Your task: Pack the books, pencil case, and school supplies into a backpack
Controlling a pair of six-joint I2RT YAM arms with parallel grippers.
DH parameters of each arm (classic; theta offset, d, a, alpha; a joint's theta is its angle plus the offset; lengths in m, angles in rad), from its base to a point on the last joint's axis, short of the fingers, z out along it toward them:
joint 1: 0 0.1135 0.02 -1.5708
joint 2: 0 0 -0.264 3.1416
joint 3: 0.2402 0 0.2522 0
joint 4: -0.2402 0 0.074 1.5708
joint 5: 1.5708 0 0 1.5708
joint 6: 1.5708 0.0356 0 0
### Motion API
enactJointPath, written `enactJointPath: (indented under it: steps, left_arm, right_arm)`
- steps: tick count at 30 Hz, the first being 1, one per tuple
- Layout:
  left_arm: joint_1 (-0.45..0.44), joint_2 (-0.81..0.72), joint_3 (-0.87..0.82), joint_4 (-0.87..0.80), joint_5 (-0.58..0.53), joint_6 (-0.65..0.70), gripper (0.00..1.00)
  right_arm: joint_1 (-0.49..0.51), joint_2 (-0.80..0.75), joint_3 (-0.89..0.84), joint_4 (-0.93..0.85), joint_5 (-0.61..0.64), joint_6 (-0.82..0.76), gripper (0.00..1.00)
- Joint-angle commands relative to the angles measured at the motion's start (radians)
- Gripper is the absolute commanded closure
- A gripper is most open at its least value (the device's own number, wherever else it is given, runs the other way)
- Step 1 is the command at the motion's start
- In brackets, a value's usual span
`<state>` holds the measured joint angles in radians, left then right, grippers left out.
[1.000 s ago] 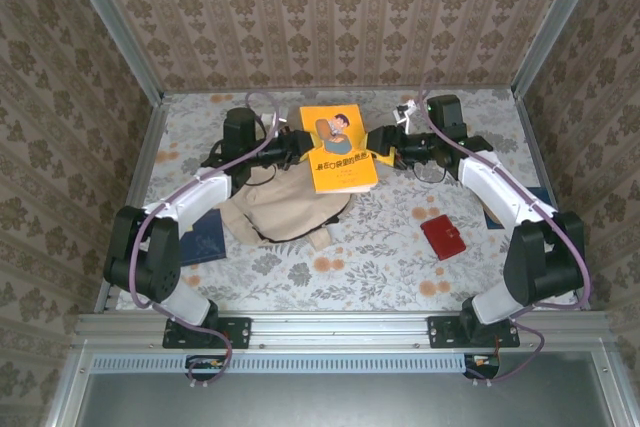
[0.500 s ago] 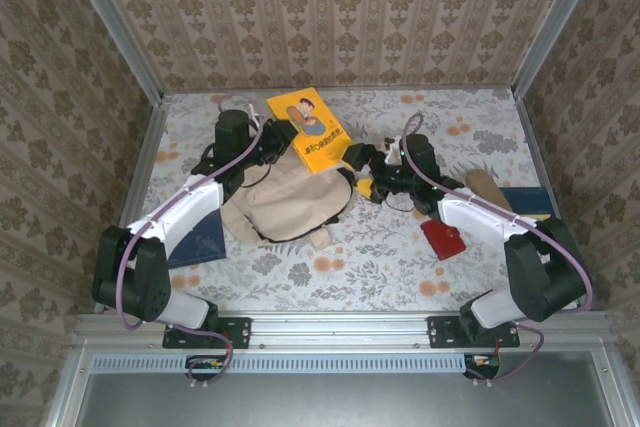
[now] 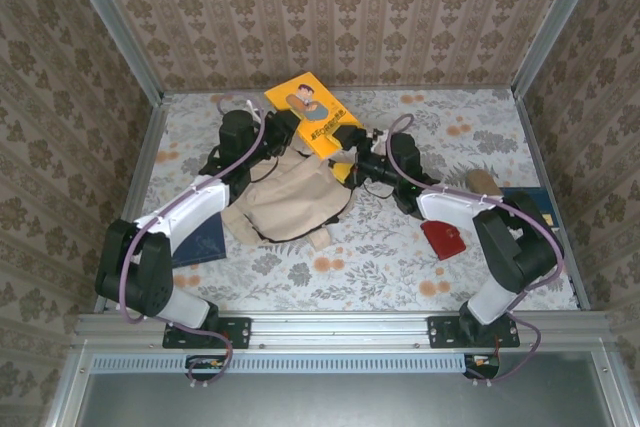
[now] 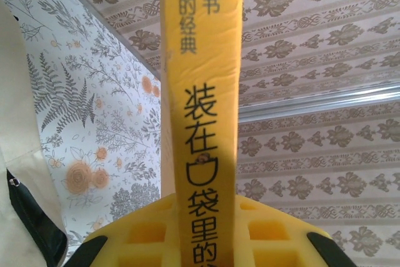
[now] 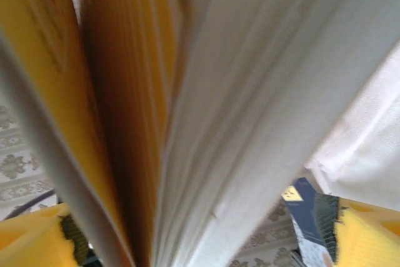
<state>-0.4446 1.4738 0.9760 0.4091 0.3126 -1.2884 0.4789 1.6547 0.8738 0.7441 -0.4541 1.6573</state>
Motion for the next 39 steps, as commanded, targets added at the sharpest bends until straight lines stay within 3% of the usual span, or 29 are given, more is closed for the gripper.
enactJointPath:
  steps: [1, 6, 9, 14, 16, 19, 22, 25, 29, 32, 39]
  left_arm:
    - [-0.003, -0.010, -0.001, 0.143, -0.004, -0.041, 0.97]
    - [-0.002, -0.010, -0.013, 0.149, -0.003, -0.057, 0.97]
    - [0.001, -0.013, -0.017, 0.137, -0.006, -0.064, 0.97]
    - [0.003, -0.020, -0.024, 0.108, 0.009, -0.060, 0.94]
    - [0.008, -0.024, -0.025, 0.074, 0.024, -0.046, 0.83]
    - [0.019, -0.044, -0.032, -0.059, 0.035, 0.014, 0.51]
    - [0.029, -0.062, -0.014, -0.311, 0.028, 0.146, 0.25]
    - [0.028, -0.072, -0.007, -0.523, 0.007, 0.306, 0.17]
    - [-0.005, -0.088, 0.026, -0.781, -0.077, 0.537, 0.15]
    - [-0.102, -0.085, 0.101, -0.956, -0.177, 0.707, 0.16]
    - [-0.304, 0.003, 0.265, -1.183, -0.312, 0.960, 0.19]
  right_arm:
    - [0.004, 0.022, 0.036, 0.122, 0.059, 0.092, 0.13]
    - [0.007, 0.013, 0.033, 0.136, 0.089, 0.075, 0.28]
    - [0.003, -0.005, 0.012, 0.139, 0.123, 0.058, 0.48]
    - [0.000, -0.015, 0.013, 0.140, 0.136, 0.016, 0.67]
    - [-0.005, -0.014, 0.020, 0.136, 0.127, -0.008, 0.80]
    - [-0.019, -0.038, 0.017, 0.093, 0.121, -0.075, 0.94]
    - [-0.046, -0.097, -0.013, 0.021, 0.117, -0.195, 0.98]
    - [-0.082, -0.190, -0.034, -0.159, 0.118, -0.350, 1.00]
    - [-0.139, -0.351, -0.052, -0.421, 0.158, -0.558, 1.00]
    - [-0.179, -0.451, -0.050, -0.611, 0.213, -0.690, 1.00]
    - [-0.251, -0.591, -0.059, -0.802, 0.264, -0.801, 1.00]
